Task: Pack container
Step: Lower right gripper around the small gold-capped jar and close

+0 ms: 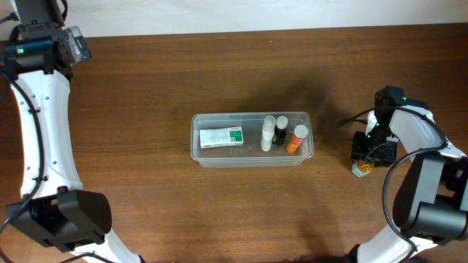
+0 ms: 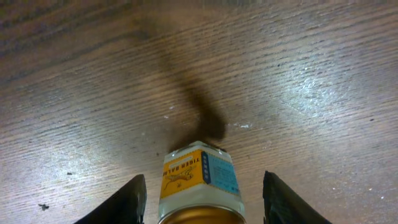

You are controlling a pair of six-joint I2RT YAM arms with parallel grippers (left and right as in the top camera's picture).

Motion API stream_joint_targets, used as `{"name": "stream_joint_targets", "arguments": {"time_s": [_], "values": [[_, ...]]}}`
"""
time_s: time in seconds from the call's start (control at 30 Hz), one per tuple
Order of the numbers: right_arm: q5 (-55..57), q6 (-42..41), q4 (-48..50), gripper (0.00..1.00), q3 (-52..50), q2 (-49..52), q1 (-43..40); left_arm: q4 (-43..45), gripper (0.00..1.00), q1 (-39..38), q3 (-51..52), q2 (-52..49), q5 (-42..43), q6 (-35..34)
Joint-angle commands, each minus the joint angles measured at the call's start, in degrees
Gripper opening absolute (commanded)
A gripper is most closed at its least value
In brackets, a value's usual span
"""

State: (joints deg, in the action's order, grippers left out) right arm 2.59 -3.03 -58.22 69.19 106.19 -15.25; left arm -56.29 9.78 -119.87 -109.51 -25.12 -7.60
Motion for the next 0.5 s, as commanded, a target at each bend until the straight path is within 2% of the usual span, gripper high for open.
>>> {"name": "stream_joint_targets", "arguments": {"time_s": [0.0, 0.23, 0.37, 0.47], "values": [[0.48, -0.44, 0.26, 0.51, -0.20, 0.04, -0.26, 0.09, 0.99, 0.13, 0.15, -0.24, -0.63, -0.72], [0.48, -0.46, 1.09, 0.51, -1.22, 0.04, -0.26, 0.09, 1.00, 0.13, 0.15, -0.24, -0.63, -0.72], [0.48, -0.48, 1.22, 0.45, -1.68, 0.04, -0.26, 0.09, 0.99, 0.13, 0.15, -0.24, -0.63, -0.72], [0.48, -0.46, 0.98, 0.43, -1.70, 0.04, -0.26, 0.09, 0.99, 0.13, 0.15, -0.24, -0.63, -0.72]]}}
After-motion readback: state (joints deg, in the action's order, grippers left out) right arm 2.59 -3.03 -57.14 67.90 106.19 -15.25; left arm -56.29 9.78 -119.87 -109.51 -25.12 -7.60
